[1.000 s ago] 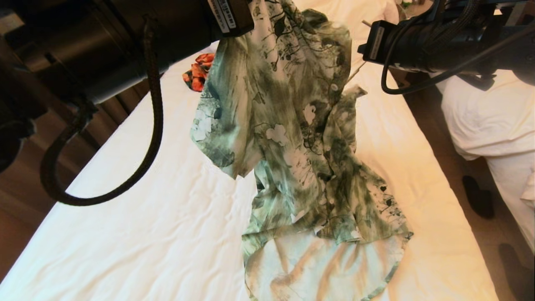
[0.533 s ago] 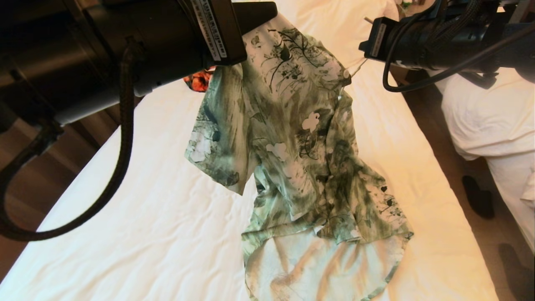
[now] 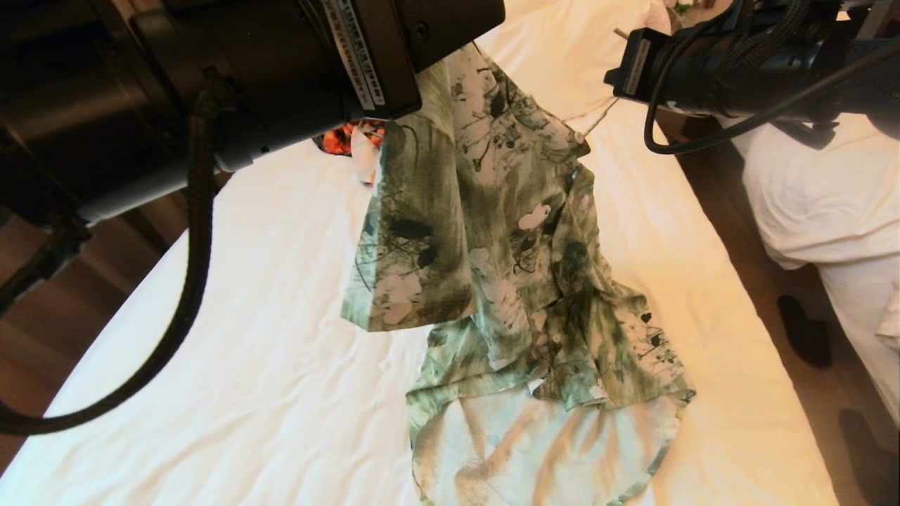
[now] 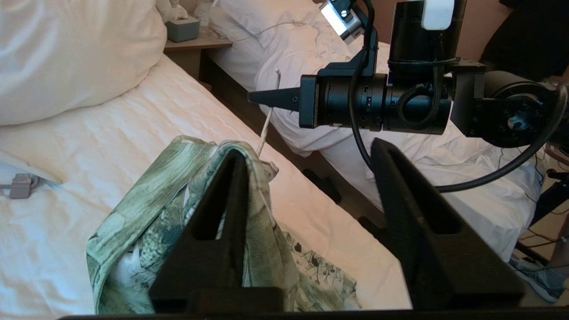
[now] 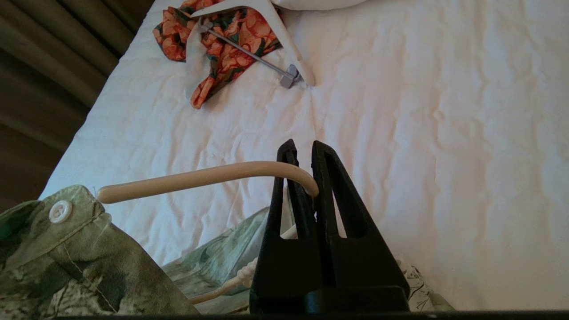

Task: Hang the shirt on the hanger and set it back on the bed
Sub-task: Take the clothes hanger out of the clothes

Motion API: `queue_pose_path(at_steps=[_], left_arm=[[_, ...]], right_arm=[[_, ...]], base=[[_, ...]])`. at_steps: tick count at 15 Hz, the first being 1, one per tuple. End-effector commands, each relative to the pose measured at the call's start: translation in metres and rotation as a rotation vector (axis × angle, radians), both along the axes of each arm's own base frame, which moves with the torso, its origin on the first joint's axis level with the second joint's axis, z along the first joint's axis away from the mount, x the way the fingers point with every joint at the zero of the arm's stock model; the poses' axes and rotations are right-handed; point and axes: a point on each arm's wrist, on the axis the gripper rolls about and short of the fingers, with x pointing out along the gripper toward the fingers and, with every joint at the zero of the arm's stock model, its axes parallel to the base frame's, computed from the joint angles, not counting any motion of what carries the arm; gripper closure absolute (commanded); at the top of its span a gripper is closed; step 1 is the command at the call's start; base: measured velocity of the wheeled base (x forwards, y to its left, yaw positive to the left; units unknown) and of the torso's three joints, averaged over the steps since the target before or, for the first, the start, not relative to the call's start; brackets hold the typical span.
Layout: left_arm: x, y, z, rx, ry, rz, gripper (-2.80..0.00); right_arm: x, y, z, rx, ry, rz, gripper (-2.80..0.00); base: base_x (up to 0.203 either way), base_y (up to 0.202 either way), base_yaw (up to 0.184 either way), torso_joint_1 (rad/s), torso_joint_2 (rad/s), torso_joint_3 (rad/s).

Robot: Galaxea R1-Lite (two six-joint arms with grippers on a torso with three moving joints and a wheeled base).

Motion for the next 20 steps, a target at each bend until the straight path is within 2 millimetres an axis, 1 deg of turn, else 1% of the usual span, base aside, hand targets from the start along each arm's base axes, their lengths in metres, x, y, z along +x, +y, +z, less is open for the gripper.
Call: queue_pose_path(at_steps=[1, 4, 7, 9, 10, 12, 14, 16, 20], left_arm=[[-0.002, 0.002, 0.000, 0.000, -0.002, -0.004, -2.80], [-0.020, 0.011, -0.006, 0.009, 0.003, -0.034, -2.80], [-0.039, 0.030, -0.017, 0.033, 0.004, -0.041, -2.80], [-0.053, 0.046, -0.017, 0.042, 0.007, -0.047, -2.80], [-0.058, 0.051, -0.017, 0.051, 0.013, -0.054, -2.80], [-0.063, 0.052, -0.017, 0.051, 0.012, -0.071, -2.80], [-0.069, 0.059, -0.018, 0.066, 0.026, -0.069, -2.80], [-0.072, 0.064, -0.031, 0.101, 0.056, -0.066, -2.80], [-0.074, 0.078, -0.067, 0.171, 0.123, -0.019, -2.80]], right_arm=[[-0.001, 0.000, 0.001, 0.002, -0.001, -0.001, 0.00], [-0.004, -0.002, 0.005, 0.007, -0.012, -0.003, 0.00], [-0.011, -0.006, 0.012, 0.016, -0.031, -0.003, 0.00], [-0.015, -0.008, 0.016, 0.022, -0.040, -0.002, 0.00], [-0.016, -0.008, 0.016, 0.022, -0.040, -0.001, 0.00], [-0.018, -0.008, 0.018, 0.024, -0.047, 0.001, 0.00], [-0.023, -0.010, 0.022, 0.027, -0.059, 0.000, 0.00], [-0.032, -0.015, 0.030, 0.035, -0.078, -0.001, 0.00], [-0.049, -0.024, 0.044, 0.041, -0.120, -0.002, 0.00]], base=[[0.000, 0.000, 0.000, 0.000, 0.00, 0.000], [0.000, 0.000, 0.000, 0.000, 0.00, 0.000], [0.000, 0.000, 0.000, 0.000, 0.00, 0.000], [0.000, 0.000, 0.000, 0.000, 0.00, 0.000], [0.000, 0.000, 0.000, 0.000, 0.00, 0.000], [0.000, 0.000, 0.000, 0.000, 0.00, 0.000], [0.000, 0.000, 0.000, 0.000, 0.00, 0.000], [0.000, 0.000, 0.000, 0.000, 0.00, 0.000], [0.000, 0.000, 0.000, 0.000, 0.00, 0.000]])
